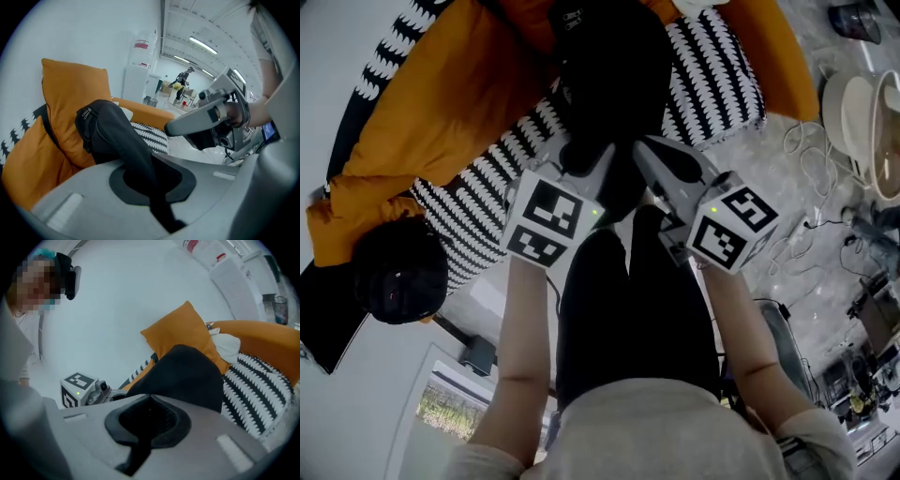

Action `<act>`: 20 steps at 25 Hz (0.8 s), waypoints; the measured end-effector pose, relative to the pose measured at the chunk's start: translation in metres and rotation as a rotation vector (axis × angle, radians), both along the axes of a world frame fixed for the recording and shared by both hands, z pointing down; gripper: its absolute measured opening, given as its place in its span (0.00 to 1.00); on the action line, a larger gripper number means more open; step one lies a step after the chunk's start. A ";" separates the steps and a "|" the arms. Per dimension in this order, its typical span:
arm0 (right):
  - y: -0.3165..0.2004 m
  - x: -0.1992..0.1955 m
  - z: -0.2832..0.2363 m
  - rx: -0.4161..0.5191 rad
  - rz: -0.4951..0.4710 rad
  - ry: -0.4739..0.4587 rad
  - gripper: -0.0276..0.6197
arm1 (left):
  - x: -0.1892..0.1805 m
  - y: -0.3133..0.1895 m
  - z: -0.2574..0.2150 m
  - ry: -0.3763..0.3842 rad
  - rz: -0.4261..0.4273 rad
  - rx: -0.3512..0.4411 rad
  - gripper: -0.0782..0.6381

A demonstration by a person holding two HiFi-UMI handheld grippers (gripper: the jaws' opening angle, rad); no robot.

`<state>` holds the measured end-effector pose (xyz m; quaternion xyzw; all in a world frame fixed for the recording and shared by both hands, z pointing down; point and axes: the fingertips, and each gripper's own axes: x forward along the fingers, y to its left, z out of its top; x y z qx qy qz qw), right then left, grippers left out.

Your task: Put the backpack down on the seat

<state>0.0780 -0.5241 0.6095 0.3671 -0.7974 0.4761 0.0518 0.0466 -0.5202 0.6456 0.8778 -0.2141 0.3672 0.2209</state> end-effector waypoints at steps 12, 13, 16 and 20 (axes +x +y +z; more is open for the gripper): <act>-0.019 -0.002 0.048 -0.070 -0.035 0.001 0.05 | -0.024 -0.031 0.068 -0.181 0.030 -0.052 0.13; -0.022 -0.002 0.050 -0.074 -0.040 -0.003 0.05 | -0.024 -0.033 0.072 -0.192 0.027 -0.060 0.13; -0.031 0.000 0.058 -0.080 -0.042 -0.009 0.05 | -0.023 -0.034 0.089 -0.206 0.016 -0.097 0.13; -0.038 0.004 0.064 -0.087 -0.034 -0.017 0.05 | -0.024 -0.031 0.104 -0.224 0.022 -0.116 0.13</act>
